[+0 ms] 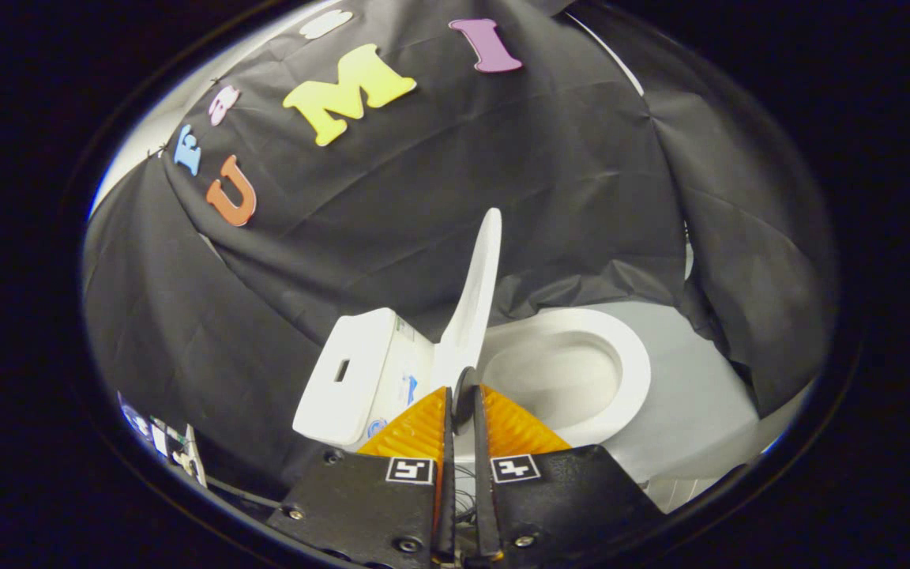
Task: Open the toilet lid.
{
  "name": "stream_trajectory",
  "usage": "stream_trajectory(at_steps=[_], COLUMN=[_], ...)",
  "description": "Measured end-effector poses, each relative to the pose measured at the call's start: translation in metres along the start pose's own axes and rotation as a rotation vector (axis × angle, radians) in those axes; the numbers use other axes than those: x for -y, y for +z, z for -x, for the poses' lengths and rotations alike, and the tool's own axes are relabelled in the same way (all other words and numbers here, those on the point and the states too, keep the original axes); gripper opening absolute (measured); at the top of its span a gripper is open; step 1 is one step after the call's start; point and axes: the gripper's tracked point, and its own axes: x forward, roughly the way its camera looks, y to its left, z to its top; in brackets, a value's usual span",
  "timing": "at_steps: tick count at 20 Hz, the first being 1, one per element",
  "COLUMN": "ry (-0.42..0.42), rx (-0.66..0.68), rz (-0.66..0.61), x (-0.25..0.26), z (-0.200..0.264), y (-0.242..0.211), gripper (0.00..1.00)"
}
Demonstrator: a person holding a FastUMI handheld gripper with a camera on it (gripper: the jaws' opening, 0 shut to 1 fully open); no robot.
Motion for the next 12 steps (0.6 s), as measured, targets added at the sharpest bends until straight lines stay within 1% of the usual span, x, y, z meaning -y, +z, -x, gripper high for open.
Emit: stream_trajectory(at_steps=[3, 7, 10, 12], ry=[-0.003, 0.014, 0.004, 0.012], rx=[0.0, 0.002, 0.004, 0.007], rz=[0.037, 0.059, 0.096, 0.115], x=[-0.016, -0.035, -0.047, -0.06], z=[0.001, 0.001, 0.002, 0.001], y=[0.002, 0.002, 0.001, 0.002], gripper=[0.14, 0.14, 0.16, 0.16])
